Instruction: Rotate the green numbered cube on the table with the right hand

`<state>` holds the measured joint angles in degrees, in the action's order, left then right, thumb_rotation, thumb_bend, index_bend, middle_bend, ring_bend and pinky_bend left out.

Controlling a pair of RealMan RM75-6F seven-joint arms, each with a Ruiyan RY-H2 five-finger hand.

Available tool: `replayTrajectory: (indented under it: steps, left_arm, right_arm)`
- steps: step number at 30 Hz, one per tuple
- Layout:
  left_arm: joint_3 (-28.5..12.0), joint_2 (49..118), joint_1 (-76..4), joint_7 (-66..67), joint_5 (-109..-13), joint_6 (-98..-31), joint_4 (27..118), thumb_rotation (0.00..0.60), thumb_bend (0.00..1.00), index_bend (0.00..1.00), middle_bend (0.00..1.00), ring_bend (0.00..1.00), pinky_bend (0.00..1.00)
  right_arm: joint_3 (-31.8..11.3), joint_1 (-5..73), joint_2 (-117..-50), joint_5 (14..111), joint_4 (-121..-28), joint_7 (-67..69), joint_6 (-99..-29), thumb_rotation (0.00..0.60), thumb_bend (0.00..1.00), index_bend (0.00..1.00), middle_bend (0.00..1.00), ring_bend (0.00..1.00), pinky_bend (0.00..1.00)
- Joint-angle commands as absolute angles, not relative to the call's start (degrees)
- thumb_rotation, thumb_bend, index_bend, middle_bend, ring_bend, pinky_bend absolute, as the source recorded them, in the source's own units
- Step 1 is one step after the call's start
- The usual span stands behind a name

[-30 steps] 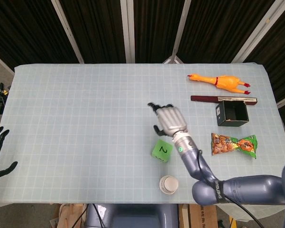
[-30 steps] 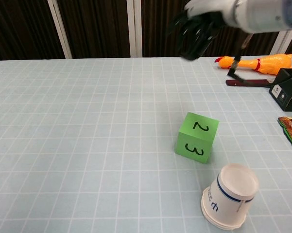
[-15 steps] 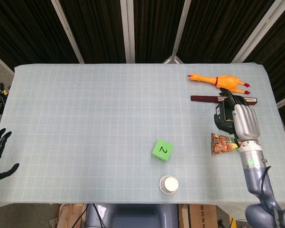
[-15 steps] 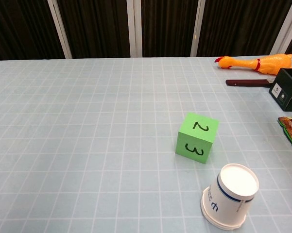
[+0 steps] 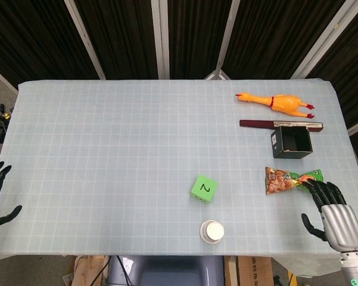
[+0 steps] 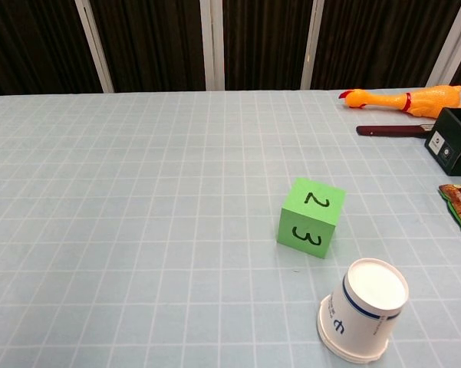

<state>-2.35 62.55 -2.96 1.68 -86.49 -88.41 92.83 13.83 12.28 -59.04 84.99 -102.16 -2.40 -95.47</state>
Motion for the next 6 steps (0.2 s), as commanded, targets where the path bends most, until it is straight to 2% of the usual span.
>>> replayTrajectory:
  steps: [1,6]
  left_arm:
    - [-2.4,62.5,-2.9,1.9,-86.3,-88.4,92.8,0.6,0.27,0.0,0.0,0.0,0.01]
    - [-2.6,62.6,-3.1,2.2,-85.6,-87.8,92.7,0.6,0.27,0.0,0.0,0.0,0.01]
  right_arm:
    - [12.2,10.2,-60.7,85.4,-100.0,-6.0,-96.8,0.6,0.35,0.14,0.13,0.11,0.09]
    - [8.8,9.2,-62.9,85.3,-98.8,-10.2,-97.8,0.6,0.35,0.14,0.13,0.11,0.09]
